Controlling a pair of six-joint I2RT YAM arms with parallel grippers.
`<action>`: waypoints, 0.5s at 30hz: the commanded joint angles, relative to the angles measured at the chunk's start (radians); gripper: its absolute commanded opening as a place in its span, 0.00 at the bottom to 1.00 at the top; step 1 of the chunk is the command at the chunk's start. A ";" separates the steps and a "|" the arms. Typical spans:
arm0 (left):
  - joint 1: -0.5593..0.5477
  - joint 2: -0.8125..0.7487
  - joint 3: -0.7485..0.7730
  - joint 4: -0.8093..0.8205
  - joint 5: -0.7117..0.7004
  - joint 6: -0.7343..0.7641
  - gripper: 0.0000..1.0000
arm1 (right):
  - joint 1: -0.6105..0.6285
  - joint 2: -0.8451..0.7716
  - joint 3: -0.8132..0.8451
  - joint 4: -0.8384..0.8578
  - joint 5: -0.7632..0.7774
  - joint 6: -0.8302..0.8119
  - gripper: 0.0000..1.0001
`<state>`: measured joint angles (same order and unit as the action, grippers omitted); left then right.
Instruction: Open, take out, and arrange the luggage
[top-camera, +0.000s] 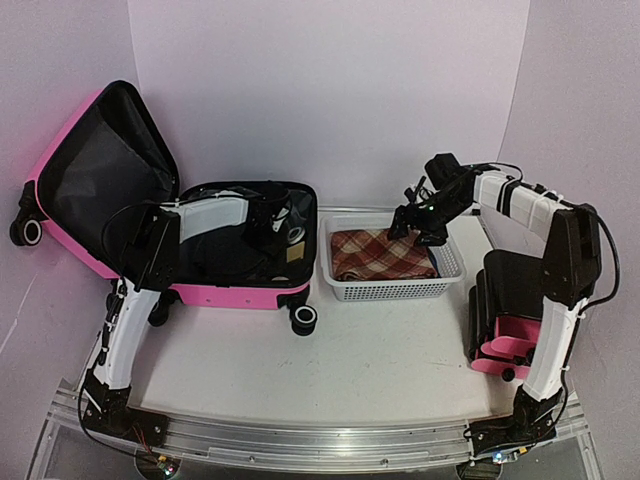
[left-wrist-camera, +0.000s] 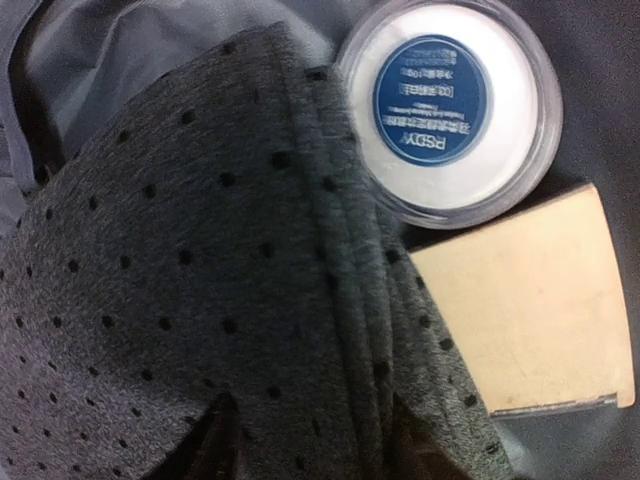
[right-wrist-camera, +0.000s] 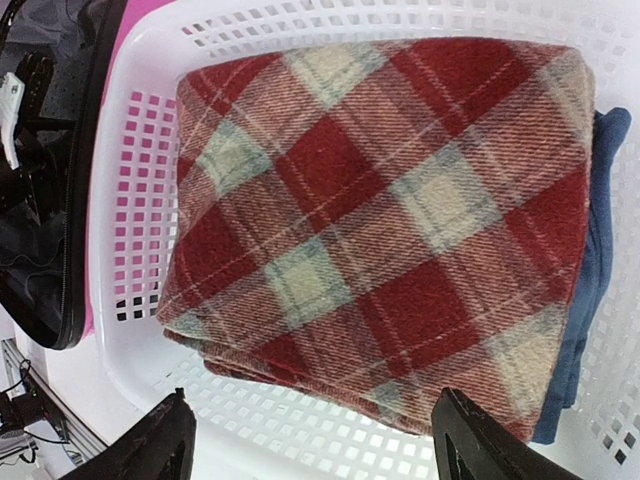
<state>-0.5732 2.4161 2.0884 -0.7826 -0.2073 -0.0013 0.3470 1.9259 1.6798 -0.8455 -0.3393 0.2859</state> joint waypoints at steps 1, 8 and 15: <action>0.057 -0.064 -0.008 0.003 0.128 -0.063 0.39 | 0.046 -0.031 0.065 0.033 -0.030 0.018 0.83; 0.098 -0.113 -0.075 0.046 0.249 -0.077 0.23 | 0.102 0.021 0.112 0.055 -0.060 0.053 0.83; 0.103 -0.110 -0.076 0.051 0.306 -0.080 0.50 | 0.145 0.063 0.160 0.074 -0.095 0.077 0.83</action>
<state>-0.4755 2.3604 2.0151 -0.7330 0.0505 -0.0696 0.4767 1.9652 1.7847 -0.8154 -0.4015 0.3397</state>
